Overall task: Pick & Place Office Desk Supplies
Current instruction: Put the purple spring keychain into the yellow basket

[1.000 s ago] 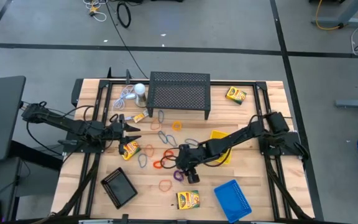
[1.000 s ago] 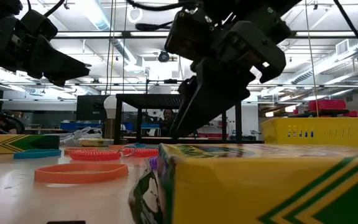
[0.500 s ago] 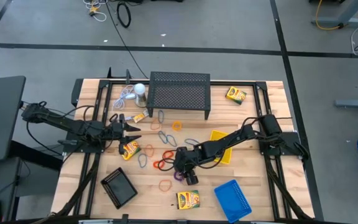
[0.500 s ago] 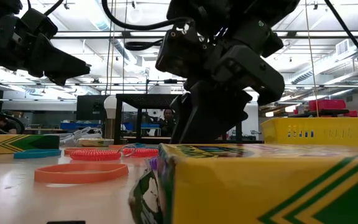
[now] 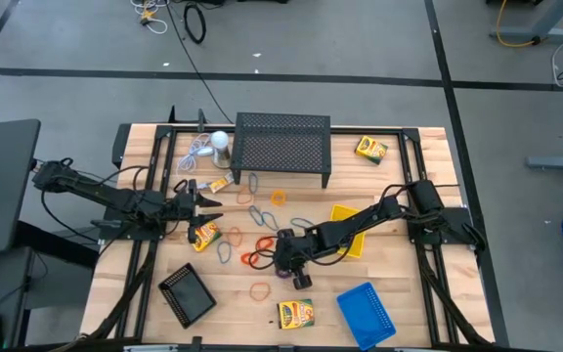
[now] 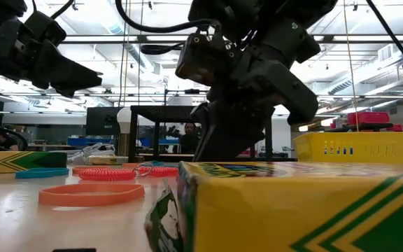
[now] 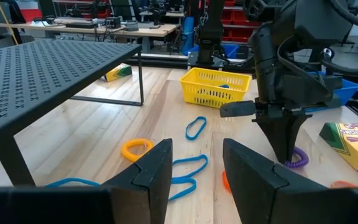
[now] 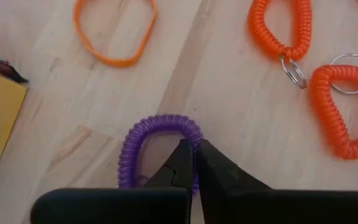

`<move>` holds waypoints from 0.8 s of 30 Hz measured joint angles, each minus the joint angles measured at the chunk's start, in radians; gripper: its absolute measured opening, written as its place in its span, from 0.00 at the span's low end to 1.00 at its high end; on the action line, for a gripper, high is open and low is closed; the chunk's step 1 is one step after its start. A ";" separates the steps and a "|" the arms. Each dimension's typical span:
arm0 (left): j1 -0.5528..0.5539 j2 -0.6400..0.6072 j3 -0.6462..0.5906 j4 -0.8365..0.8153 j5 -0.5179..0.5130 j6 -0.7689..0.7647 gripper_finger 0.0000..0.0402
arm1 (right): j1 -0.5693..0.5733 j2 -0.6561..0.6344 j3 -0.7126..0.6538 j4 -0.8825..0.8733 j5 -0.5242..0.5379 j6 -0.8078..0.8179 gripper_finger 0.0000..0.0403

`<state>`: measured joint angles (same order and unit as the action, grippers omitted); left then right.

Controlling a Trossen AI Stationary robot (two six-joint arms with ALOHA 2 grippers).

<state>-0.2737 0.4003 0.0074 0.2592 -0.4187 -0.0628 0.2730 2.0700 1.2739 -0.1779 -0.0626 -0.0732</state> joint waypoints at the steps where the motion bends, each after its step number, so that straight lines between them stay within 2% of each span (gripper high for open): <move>1: 0.000 0.002 0.000 0.000 0.000 0.000 0.37 | 0.001 -0.002 -0.001 0.001 0.011 -0.006 0.02; 10: 0.000 0.008 0.000 0.001 0.000 -0.007 0.37 | -0.011 -0.037 -0.003 0.176 0.031 -0.094 0.01; 17: -0.001 0.008 0.000 0.005 0.000 -0.013 0.37 | -0.044 -0.041 -0.021 0.536 -0.052 -0.159 0.00; 20: -0.001 0.008 0.000 0.005 0.000 -0.016 0.37 | -0.058 -0.041 -0.064 0.722 -0.099 -0.169 0.00; 24: -0.001 0.012 0.000 0.006 0.000 -0.017 0.37 | -0.065 -0.042 -0.136 0.967 -0.109 -0.171 0.00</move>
<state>-0.2749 0.4126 0.0075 0.2647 -0.4185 -0.0799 0.2077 2.0285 1.1380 0.7890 -0.1717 -0.2443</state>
